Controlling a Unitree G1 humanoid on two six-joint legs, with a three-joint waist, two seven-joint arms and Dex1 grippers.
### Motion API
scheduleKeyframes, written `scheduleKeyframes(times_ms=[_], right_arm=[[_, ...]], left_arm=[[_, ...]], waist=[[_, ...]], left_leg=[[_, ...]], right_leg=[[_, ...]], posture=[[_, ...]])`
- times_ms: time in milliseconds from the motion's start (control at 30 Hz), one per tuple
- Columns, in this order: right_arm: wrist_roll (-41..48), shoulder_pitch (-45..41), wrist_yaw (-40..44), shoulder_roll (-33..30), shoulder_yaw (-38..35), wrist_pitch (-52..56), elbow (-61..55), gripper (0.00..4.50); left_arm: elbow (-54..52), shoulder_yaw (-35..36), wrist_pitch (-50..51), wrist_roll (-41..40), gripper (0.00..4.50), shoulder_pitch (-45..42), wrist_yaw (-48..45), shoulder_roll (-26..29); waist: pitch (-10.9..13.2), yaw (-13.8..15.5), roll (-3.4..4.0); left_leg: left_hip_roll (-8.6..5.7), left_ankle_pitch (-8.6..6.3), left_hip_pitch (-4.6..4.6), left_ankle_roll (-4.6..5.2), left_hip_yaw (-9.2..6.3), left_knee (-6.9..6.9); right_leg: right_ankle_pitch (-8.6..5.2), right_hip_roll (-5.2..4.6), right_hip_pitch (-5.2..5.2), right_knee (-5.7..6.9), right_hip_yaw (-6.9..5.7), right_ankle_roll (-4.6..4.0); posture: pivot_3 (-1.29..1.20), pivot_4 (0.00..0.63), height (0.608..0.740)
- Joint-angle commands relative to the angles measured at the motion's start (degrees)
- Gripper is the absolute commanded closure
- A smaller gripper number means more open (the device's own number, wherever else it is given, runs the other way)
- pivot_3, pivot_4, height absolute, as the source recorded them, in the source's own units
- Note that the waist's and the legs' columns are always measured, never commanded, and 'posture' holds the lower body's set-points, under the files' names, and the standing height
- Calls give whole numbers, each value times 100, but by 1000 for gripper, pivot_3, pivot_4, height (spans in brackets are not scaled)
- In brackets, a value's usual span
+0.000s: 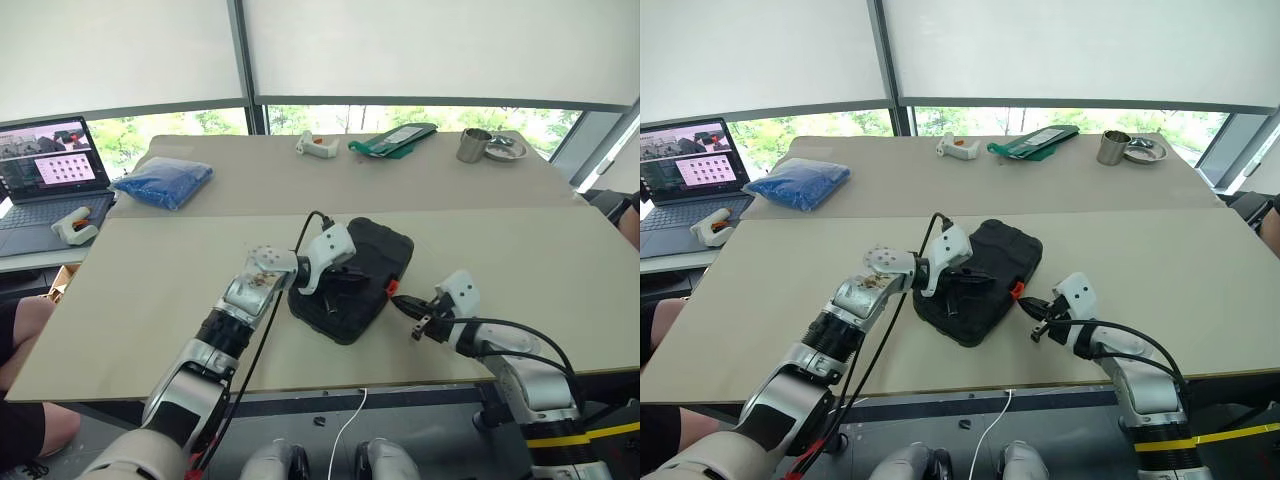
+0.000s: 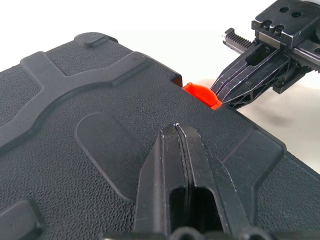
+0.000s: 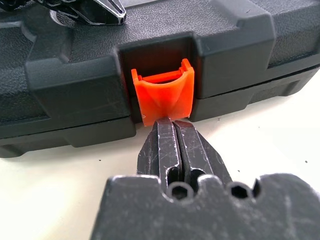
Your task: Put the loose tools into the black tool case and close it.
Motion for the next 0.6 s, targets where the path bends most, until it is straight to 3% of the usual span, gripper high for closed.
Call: scheduleKeyframes(times_ms=[33,133,233,300,367,467,600], right_arm=[[330,122,367,-234,-374,-382,-552,4500],[441,469,748,-610,-659,-615,-827,3582],[488,803,1118,-974,-982,-1070,-967,2655],[439,970,1325,-1168,-1193,-1506,-851,1964],[313,1182,1632,-1477,-1262,-1812,-696,1297],[129,1397,2092,-1792,-1248,-2656,-413,253],[65,1325,2585,-1999,-1197,-3435,277,253]], left_arm=[[-100,408,-250,-451,3808,401,-150,77],[-761,828,-909,-924,2541,680,-746,489],[-1325,1334,-1004,-1360,1474,978,-1065,1068],[-1444,1562,-1117,-1345,733,1270,-1166,1576],[-1349,1788,-1413,-1115,48,1617,-999,2017],[-1073,1908,-2394,-672,0,2291,-984,2626],[-820,2266,-2823,-649,0,3081,-872,3055]], waist=[[4,17,-1],[7,17,-1],[20,27,-9],[24,37,-12],[26,48,-10],[28,78,-7],[40,128,-7]], left_leg=[[0,1,-7,-1,-1,-1],[-2,19,-34,-36,11,-16],[-1,39,-56,-76,16,-27],[0,39,-58,-78,16,-28],[0,38,-57,-78,16,-28],[-1,27,-53,-79,16,-28],[-1,4,-52,-52,14,-29]], right_leg=[[1,-1,-6,0,-1,0],[23,1,-35,1,1,20],[27,8,-54,5,-3,-23],[26,11,-57,14,-11,-52],[7,12,-56,14,-13,-28],[1,11,-50,-2,-15,-10],[-10,2,-64,-18,-13,-27]], posture=[[0,150,740],[0,150,740],[0,150,740],[0,150,740],[0,150,740],[0,150,740],[0,150,740]])
